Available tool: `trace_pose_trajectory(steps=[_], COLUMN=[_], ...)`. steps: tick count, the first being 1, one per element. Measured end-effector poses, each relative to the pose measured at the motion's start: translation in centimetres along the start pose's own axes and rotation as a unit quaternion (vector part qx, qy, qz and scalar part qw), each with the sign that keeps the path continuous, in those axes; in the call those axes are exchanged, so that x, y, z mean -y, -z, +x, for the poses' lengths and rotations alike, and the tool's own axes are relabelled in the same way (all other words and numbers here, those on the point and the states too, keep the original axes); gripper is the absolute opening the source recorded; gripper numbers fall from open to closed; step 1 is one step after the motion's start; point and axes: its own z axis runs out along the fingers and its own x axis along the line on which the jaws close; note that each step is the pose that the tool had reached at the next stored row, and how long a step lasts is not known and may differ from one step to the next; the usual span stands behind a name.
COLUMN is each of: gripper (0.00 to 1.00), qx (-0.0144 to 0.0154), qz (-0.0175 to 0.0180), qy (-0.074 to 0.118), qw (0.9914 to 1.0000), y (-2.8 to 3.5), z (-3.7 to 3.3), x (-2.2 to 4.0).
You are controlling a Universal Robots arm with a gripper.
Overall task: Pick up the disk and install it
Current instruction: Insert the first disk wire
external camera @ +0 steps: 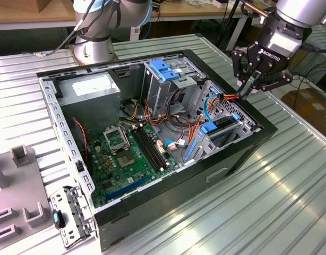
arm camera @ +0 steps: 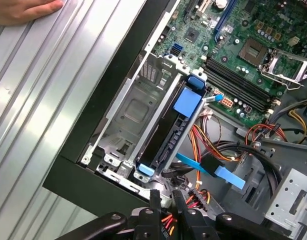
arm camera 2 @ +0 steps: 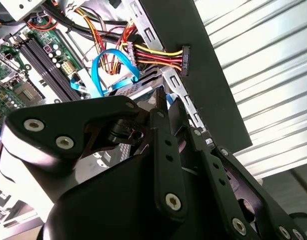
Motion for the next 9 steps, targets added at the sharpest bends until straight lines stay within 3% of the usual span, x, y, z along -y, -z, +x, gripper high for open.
trace_pose_trajectory(steps=[3, 5, 9], gripper=[0.24, 0.24, 0.24], qx=[0.0, 0.0001, -0.0019], qz=[-0.0004, -0.0014, -0.0011], qy=[0.013, 0.045, 0.053], qw=[0.99992, 0.999, 0.9986], y=[0.0, -0.03, -0.11], z=[0.06, 0.08, 0.1], x=[0.29, 0.35, 1.39])
